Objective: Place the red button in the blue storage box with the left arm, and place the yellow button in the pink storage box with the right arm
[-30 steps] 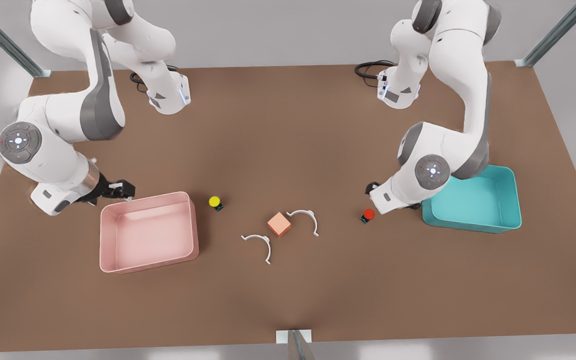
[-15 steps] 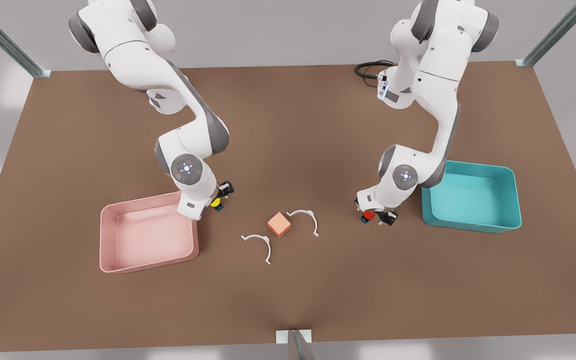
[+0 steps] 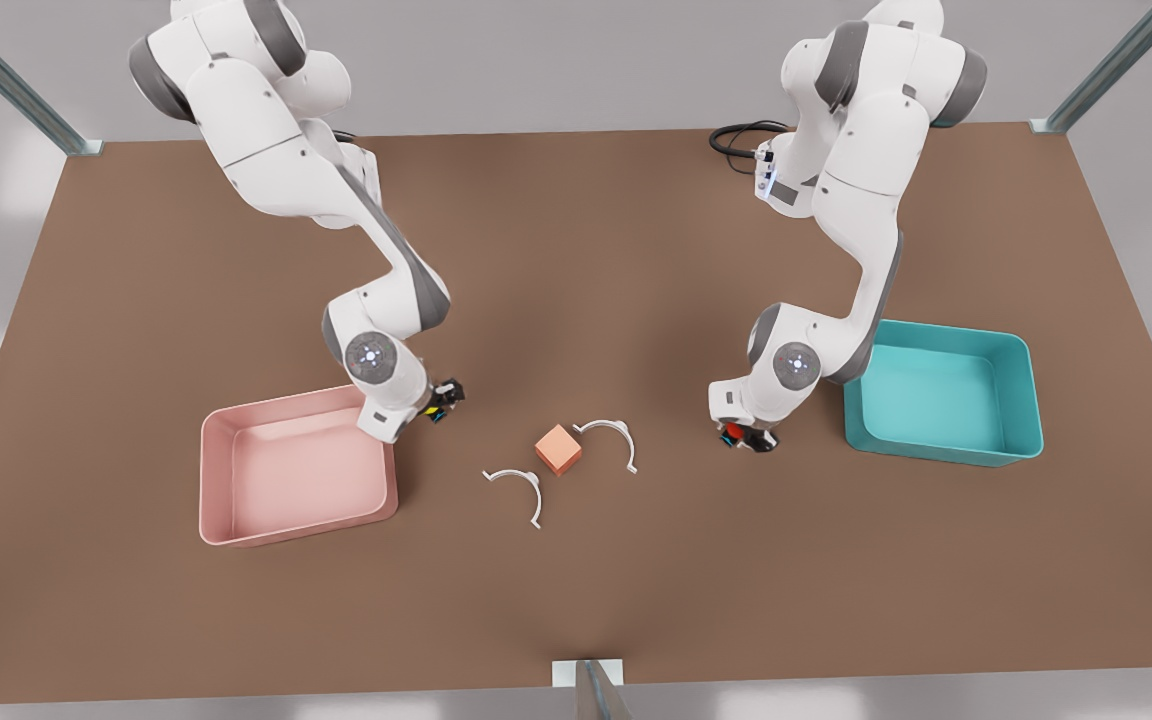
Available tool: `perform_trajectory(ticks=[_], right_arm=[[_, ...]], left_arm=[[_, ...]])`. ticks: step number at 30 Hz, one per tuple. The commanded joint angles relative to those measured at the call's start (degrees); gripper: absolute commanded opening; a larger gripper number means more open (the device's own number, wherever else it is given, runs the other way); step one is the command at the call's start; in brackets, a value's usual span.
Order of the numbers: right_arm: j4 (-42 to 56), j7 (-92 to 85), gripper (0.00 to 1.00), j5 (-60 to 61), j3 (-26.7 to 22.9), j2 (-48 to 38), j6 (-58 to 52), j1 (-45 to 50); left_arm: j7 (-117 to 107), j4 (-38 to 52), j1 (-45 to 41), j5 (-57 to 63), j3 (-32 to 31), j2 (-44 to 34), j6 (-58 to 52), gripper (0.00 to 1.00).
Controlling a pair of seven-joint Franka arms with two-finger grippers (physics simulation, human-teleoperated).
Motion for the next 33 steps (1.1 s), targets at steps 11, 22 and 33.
perform_trajectory(ticks=[11, 22, 33], right_arm=[[-6.6, 2.4, 1.0, -0.1, 1.5, -1.1, 7.6, 0.1], [-9.9, 2.0, 1.0, -2.8, 1.7, 1.4, 16.0, -1.0], [-11.3, -1.7, 0.92, -4.3, 1.8, 2.2, 16.3, -2.5]], left_arm=[[6.3, 3.9, 1.4, -0.1, 0.3, -6.4, -6.9, 0.38], [25.3, 3.7, 21.2, -1.4, 0.9, -20.5, -30.5, 0.38], [30.5, 3.3, 28.4, -1.5, 2.9, -12.8, -43.9, 1.0]])
